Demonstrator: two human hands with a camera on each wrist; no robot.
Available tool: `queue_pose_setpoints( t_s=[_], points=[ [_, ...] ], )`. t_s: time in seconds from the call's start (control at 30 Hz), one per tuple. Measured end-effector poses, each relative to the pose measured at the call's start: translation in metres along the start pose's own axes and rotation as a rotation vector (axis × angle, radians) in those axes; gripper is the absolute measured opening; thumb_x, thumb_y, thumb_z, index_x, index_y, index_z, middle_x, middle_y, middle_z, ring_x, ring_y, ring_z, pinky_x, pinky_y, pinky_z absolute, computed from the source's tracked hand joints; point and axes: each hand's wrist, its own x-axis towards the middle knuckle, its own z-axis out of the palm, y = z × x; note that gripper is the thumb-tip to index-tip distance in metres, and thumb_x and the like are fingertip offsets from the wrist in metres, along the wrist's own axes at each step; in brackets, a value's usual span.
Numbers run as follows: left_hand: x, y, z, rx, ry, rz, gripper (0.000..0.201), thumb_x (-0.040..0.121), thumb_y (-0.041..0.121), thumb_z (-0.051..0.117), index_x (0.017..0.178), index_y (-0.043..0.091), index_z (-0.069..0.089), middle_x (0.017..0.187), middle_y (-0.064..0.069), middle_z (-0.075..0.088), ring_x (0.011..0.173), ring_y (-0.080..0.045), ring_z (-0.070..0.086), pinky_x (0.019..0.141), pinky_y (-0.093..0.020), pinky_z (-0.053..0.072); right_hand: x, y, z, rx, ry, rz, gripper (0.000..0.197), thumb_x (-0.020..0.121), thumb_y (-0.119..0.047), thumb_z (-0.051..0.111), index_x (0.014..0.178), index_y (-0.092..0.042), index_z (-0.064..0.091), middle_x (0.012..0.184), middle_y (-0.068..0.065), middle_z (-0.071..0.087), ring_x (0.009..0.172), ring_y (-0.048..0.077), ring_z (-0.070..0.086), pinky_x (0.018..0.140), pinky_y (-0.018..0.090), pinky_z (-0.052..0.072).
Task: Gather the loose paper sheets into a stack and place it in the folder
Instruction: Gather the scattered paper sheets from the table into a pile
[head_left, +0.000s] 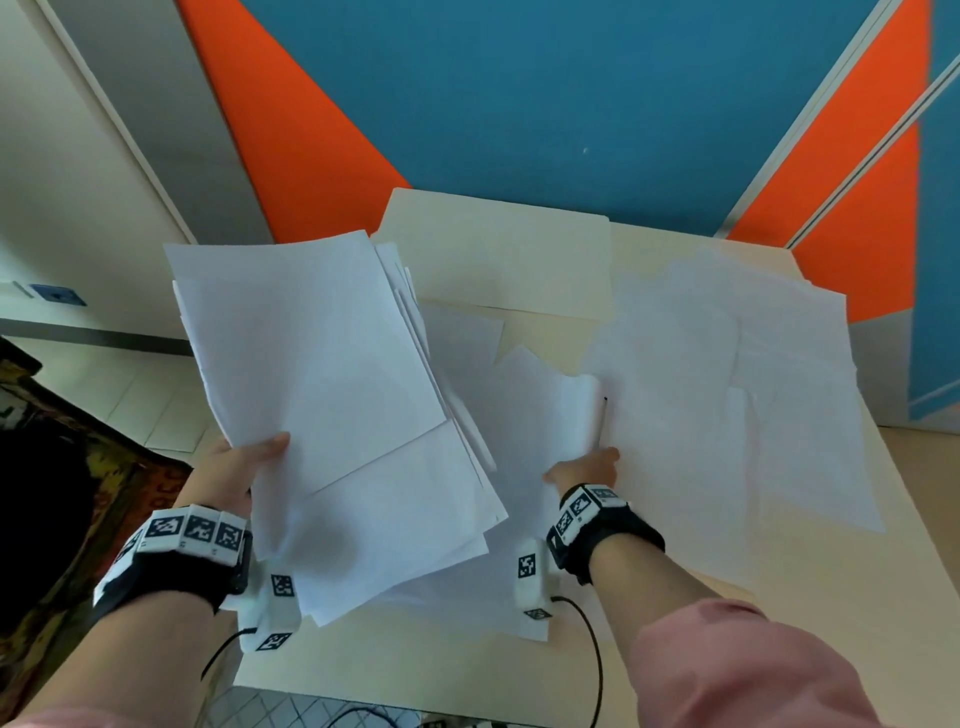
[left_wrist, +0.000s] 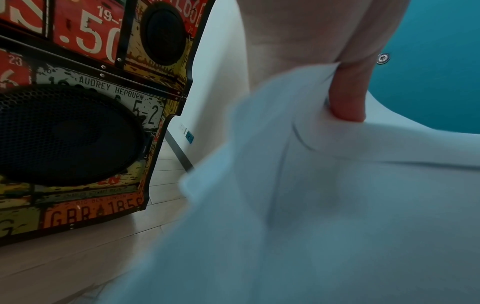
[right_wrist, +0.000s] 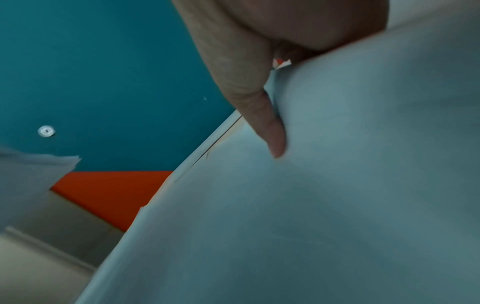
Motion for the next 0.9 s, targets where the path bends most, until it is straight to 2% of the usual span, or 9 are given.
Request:
queue_pose_setpoints(
  t_s=[0.1, 0.17, 0.27, 0.43, 0.6, 0.67, 0.73, 0.83, 0.9],
  points=[
    [0.001, 0.0, -0.002, 0.004, 0.004, 0.002, 0.046, 0.083, 0.008, 0.064, 0.128, 0.005, 0.053, 0.121, -0.02, 0.061, 0.108, -0.04, 0.058, 0.093, -0.059, 0.044, 0.006, 0.005, -0.015, 0.038, -0.035, -0.091, 0.047, 0.068, 0.003, 0.075, 0.111, 0.007, 0.058, 0.111, 0.023, 0.065, 0.092, 0.031, 0.064, 0.081, 0.034, 0.054],
    [0.0, 0.0, -0.002, 0.018, -0.007, 0.006, 0.043, 0.084, 0.007, 0.063, 0.126, 0.003, 0.053, 0.116, -0.02, 0.06, 0.104, -0.039, 0.058, 0.089, -0.055, 0.046, 0.014, 0.005, -0.035, 0.085, -0.047, -0.179, 0.037, 0.069, 0.004, 0.072, 0.105, 0.008, 0.064, 0.102, 0.019, 0.067, 0.084, 0.026, 0.061, 0.075, 0.03, 0.05],
    [-0.001, -0.002, 0.0, 0.024, -0.005, 0.012, 0.042, 0.084, 0.006, 0.063, 0.125, 0.004, 0.053, 0.114, -0.02, 0.06, 0.103, -0.039, 0.057, 0.088, -0.055, 0.045, 0.022, -0.002, -0.07, 0.069, -0.007, -0.355, 0.036, 0.073, 0.006, 0.067, 0.109, 0.005, 0.063, 0.111, 0.023, 0.066, 0.094, 0.03, 0.062, 0.083, 0.034, 0.05],
    [-0.001, -0.003, 0.013, 0.054, -0.029, 0.029, 0.041, 0.085, 0.006, 0.062, 0.125, 0.001, 0.051, 0.113, -0.021, 0.058, 0.105, -0.039, 0.056, 0.097, -0.06, 0.042, 0.01, -0.036, -0.133, 0.01, 0.095, -0.646, 0.038, 0.079, 0.006, 0.06, 0.117, 0.003, 0.058, 0.116, 0.021, 0.062, 0.102, 0.029, 0.059, 0.083, 0.029, 0.043],
    [-0.003, -0.002, 0.036, 0.12, -0.062, 0.183, 0.039, 0.084, -0.003, 0.059, 0.122, -0.007, 0.053, 0.11, -0.026, 0.061, 0.103, -0.04, 0.057, 0.097, -0.058, 0.043, -0.038, -0.082, -0.2, -0.014, 0.054, -0.933, 0.041, 0.081, 0.003, 0.064, 0.121, -0.002, 0.057, 0.11, 0.008, 0.06, 0.099, 0.018, 0.053, 0.088, 0.029, 0.039],
    [-0.006, 0.0, 0.048, 0.124, -0.043, 0.217, 0.032, 0.084, -0.006, 0.058, 0.115, -0.008, 0.055, 0.092, -0.019, 0.062, 0.086, -0.034, 0.058, 0.089, -0.049, 0.046, -0.052, -0.093, -0.223, 0.014, -0.003, -0.944, 0.041, 0.08, 0.003, 0.065, 0.12, -0.006, 0.057, 0.109, 0.004, 0.059, 0.095, 0.018, 0.056, 0.088, 0.032, 0.042],
    [-0.011, 0.001, 0.062, 0.113, -0.072, 0.245, 0.03, 0.084, -0.007, 0.057, 0.113, -0.004, 0.056, 0.087, -0.016, 0.061, 0.073, -0.028, 0.056, 0.08, -0.042, 0.046, -0.059, -0.1, -0.235, 0.134, -0.075, -0.914, 0.042, 0.079, 0.005, 0.066, 0.118, -0.009, 0.057, 0.11, 0.007, 0.061, 0.087, 0.016, 0.06, 0.089, 0.036, 0.047],
    [-0.022, 0.002, 0.083, 0.108, -0.171, 0.248, 0.027, 0.084, -0.008, 0.056, 0.11, 0.001, 0.056, 0.082, -0.011, 0.06, 0.072, -0.026, 0.057, 0.071, -0.037, 0.049, -0.061, -0.104, -0.226, 0.312, -0.107, -0.857, 0.045, 0.076, 0.008, 0.066, 0.119, -0.003, 0.057, 0.114, 0.012, 0.063, 0.081, 0.008, 0.063, 0.083, 0.028, 0.053],
    [-0.032, 0.003, 0.095, 0.111, -0.25, 0.219, 0.022, 0.083, -0.005, 0.059, 0.104, 0.001, 0.058, 0.082, -0.011, 0.062, 0.076, -0.029, 0.058, 0.077, -0.04, 0.05, -0.06, -0.104, -0.207, 0.367, -0.116, -0.807, 0.045, 0.076, 0.011, 0.065, 0.12, 0.002, 0.056, 0.11, 0.011, 0.063, 0.073, 0.007, 0.064, 0.071, 0.019, 0.055]
  ],
)
